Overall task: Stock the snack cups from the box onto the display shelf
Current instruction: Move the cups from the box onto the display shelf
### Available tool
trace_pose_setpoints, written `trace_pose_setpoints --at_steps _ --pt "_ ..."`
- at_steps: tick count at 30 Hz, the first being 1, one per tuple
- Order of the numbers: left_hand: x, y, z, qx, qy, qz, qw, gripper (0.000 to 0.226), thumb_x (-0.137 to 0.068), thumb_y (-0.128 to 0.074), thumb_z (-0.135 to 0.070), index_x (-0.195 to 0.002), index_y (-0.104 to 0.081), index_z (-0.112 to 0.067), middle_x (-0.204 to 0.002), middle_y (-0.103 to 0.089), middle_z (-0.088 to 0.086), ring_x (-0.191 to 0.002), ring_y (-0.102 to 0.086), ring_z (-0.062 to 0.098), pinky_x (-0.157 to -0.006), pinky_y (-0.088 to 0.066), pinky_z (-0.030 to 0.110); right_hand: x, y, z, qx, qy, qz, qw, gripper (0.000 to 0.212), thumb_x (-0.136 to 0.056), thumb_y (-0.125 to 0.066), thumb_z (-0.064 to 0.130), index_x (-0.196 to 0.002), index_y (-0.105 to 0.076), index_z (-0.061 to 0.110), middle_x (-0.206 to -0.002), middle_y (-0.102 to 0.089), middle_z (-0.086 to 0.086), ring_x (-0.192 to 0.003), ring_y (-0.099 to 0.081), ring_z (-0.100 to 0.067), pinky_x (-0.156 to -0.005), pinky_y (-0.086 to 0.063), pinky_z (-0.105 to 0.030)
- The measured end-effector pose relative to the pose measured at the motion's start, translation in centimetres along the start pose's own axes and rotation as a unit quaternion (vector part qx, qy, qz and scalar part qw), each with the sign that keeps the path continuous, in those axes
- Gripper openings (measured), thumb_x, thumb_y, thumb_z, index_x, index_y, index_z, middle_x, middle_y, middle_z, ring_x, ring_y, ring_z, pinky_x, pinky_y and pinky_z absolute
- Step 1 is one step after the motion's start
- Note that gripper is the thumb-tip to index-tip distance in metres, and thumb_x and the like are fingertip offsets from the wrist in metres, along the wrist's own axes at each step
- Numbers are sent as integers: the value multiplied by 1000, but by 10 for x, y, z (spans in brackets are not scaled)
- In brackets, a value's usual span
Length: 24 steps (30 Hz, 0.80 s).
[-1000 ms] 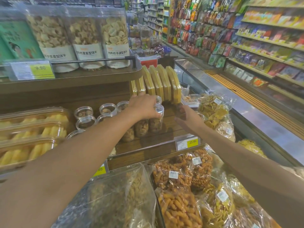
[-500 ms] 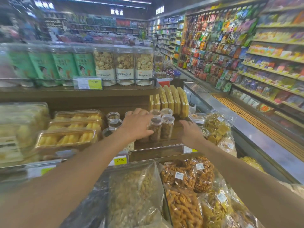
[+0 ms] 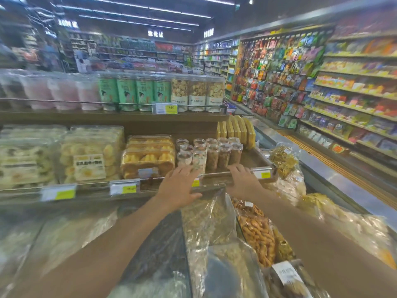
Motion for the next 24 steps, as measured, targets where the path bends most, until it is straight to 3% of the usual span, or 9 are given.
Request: trace_pose_setpoints --at_steps 13,17,21,24 --pt "201 -24 1 -8 -2 66 998 89 -92 -61 -63 -163 -19 -29 -171 -15 -3 -159 -7 21 -125 -19 47 197 -89 100 -69 4 1 998 78 -91 -62 43 -154 -25 15 -159 -26 -5 -148 -23 -31 -116 -31 -47" --pt "248 -39 -30 0 -22 82 996 87 -93 -60 -63 -162 -19 -30 -172 -15 -2 -159 -6 22 -124 -20 48 263 -111 99 -83 -5 0 997 81 -93 -60 40 -158 -19 16 -163 -22 -4 -152 -19 -31 -120 -25 -46" --pt "287 -56 -74 -1 -45 107 993 86 -94 -60 -62 -163 -19 -30 -172 -12 -1 -159 -5 23 -126 -14 47 329 -134 77 -111 -7 -8 994 75 -89 -63 39 -152 -30 19 -155 -35 -4 -142 -37 -31 -114 -37 -44" --pt "313 -73 -118 -1 -71 125 990 84 -95 -60 -59 -163 -21 -28 -172 -15 1 -159 -9 25 -126 -16 45 383 -145 52 -108 -17 9 994 69 -92 -62 32 -152 -32 18 -157 -33 -5 -143 -34 -29 -114 -37 -42"
Point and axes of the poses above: each hand's wrist, its own x-axis away from the middle knuckle, its own y-axis out of the back of the hand, z = x × y, the point moved 6 cm from there along -x, towards the middle knuckle
